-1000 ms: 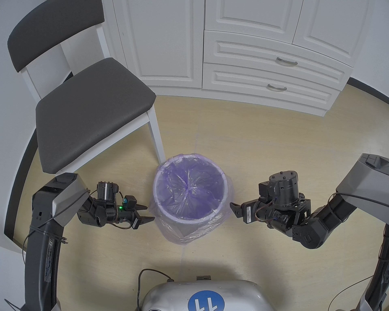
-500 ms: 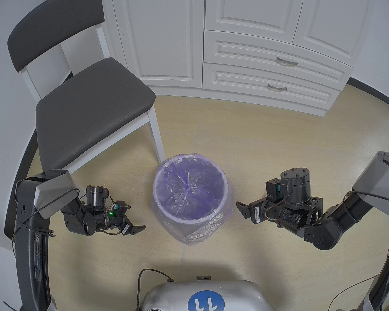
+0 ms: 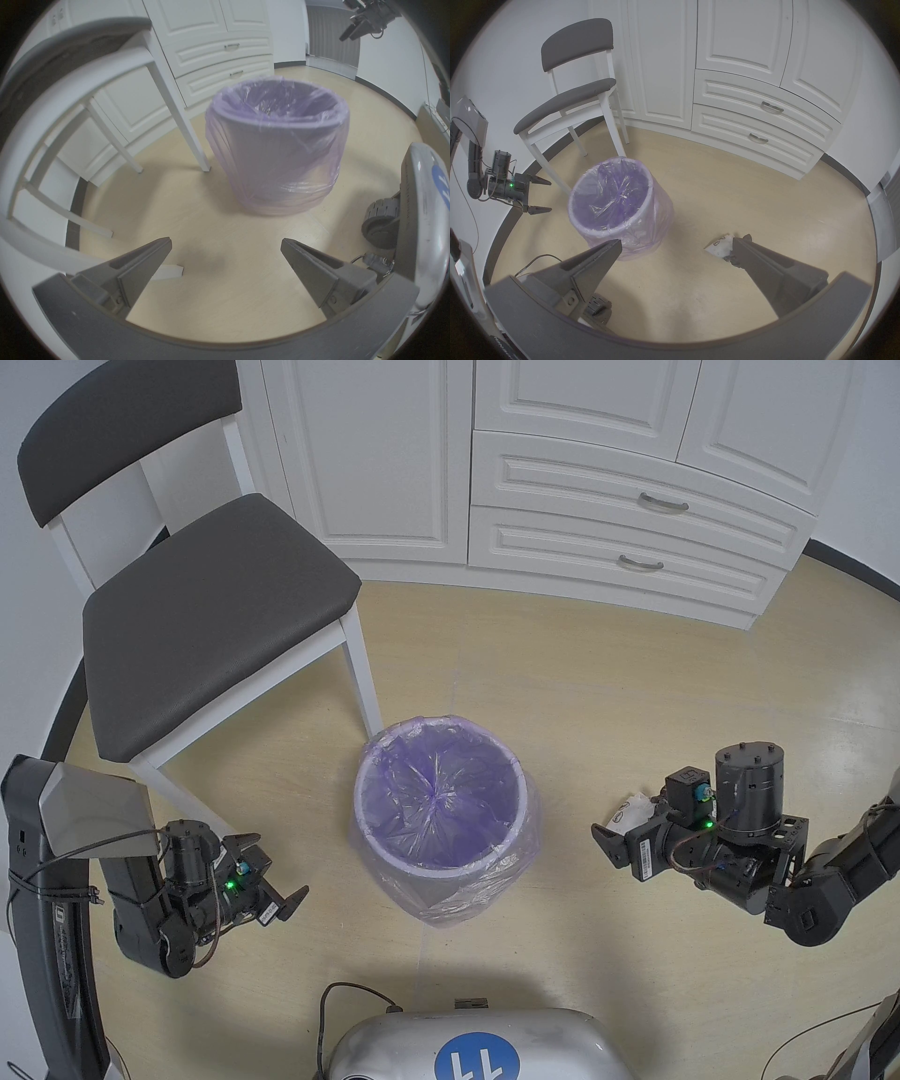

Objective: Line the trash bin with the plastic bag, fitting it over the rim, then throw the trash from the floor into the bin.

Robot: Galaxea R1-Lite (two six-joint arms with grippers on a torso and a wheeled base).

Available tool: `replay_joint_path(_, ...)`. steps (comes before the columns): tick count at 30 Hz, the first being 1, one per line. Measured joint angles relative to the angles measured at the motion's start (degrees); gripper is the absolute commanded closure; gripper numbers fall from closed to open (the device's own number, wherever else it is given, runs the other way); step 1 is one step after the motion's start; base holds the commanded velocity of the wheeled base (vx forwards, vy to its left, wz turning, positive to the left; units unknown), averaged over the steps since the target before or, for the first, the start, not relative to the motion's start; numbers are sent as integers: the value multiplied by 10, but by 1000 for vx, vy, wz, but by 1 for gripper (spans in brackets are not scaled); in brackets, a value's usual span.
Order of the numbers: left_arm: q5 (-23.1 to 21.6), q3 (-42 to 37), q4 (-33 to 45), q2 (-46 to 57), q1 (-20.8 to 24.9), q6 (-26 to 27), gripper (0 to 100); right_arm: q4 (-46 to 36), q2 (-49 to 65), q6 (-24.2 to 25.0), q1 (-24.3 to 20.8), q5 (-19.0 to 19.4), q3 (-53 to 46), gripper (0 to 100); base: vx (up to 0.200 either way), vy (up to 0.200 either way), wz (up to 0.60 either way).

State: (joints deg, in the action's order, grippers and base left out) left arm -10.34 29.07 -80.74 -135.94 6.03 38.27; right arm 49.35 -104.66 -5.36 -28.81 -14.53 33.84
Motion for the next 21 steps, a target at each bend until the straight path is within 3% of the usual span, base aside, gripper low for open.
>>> replay_joint_path(5, 13, -81, -69, 8, 6, -34, 0, 0, 43, 5, 12, -10, -41, 0, 0, 0, 0)
replay_joint_path(13, 19, -124, -72, 38, 18, -123, 0, 0, 104, 78, 45, -12, -92, 0, 0, 0, 0)
replay_joint_path(21, 38, -167, -72, 88, 38, -156, 0, -1, 161, 81, 67, -14, -104, 0, 0, 0, 0)
